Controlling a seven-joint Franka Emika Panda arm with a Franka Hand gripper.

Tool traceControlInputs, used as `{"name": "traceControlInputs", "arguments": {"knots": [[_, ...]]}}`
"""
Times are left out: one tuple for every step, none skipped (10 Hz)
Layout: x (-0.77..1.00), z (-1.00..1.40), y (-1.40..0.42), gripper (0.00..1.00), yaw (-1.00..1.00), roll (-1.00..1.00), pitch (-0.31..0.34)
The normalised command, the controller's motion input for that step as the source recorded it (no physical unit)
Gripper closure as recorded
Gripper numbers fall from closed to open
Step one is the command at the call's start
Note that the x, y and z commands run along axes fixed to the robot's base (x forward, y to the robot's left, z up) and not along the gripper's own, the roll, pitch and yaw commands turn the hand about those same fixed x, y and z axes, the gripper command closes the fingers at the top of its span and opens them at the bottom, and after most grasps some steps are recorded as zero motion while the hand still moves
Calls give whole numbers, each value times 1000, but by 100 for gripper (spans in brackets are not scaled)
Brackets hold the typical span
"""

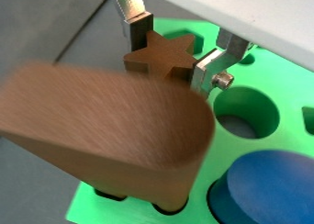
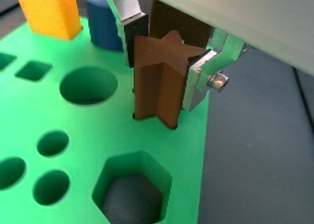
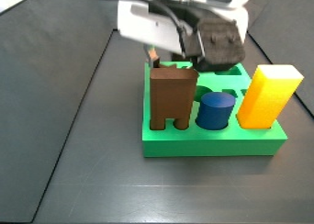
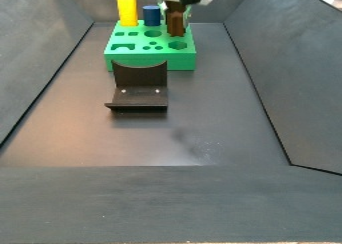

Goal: Pick up the star object. Move up. Place the star object on the fixture. Regrasp the star object. Move to above the board. Insert the star object.
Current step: Insert the star object.

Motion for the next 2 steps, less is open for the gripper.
{"name": "traceControlInputs", "arguments": {"knots": [[0,0,0,100,0,-10,0],[0,0,0,100,0,0,0]]}}
